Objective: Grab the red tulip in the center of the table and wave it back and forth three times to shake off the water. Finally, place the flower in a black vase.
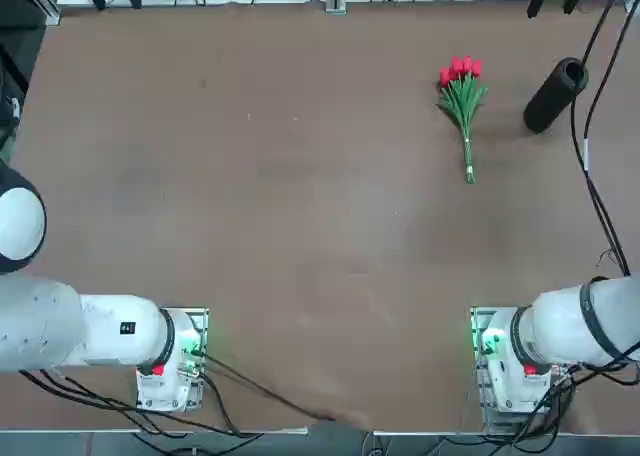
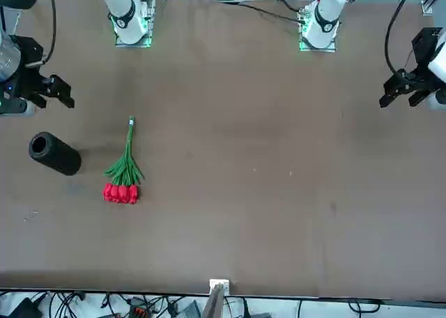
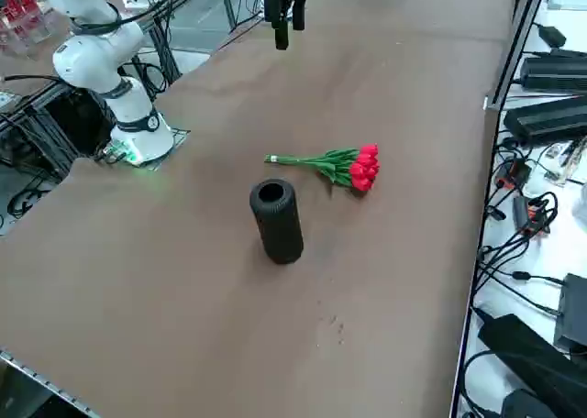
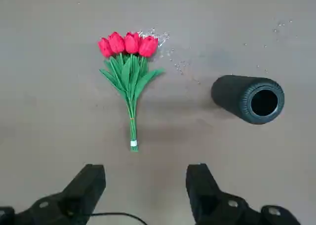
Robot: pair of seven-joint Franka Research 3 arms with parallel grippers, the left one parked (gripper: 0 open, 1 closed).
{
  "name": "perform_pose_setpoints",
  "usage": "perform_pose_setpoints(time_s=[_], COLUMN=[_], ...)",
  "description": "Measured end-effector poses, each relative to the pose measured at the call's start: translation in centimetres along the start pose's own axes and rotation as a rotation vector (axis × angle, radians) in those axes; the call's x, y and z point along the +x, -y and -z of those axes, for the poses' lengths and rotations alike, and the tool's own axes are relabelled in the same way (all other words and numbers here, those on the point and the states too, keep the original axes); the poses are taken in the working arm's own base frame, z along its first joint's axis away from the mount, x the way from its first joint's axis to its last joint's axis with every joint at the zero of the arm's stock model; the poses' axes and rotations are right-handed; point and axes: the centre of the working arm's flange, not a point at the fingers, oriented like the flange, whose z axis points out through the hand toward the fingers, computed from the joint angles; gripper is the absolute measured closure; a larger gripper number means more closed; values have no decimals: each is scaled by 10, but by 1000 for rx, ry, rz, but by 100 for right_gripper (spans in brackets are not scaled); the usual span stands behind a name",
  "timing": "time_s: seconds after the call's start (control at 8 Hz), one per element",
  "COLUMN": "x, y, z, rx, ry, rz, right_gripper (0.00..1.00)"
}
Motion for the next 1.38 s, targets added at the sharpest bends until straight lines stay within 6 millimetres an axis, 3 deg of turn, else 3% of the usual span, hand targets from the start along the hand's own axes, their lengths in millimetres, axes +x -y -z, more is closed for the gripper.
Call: perform_pose_setpoints(time_s=[1.0, 1.25, 1.38], x=[-11, -19, -19], y=[6, 6, 7], z=[-9, -23, -46], rx=[51, 45, 45], ry=[110, 222, 321], rz=[-2, -12, -8], right_gripper=[0, 0, 0])
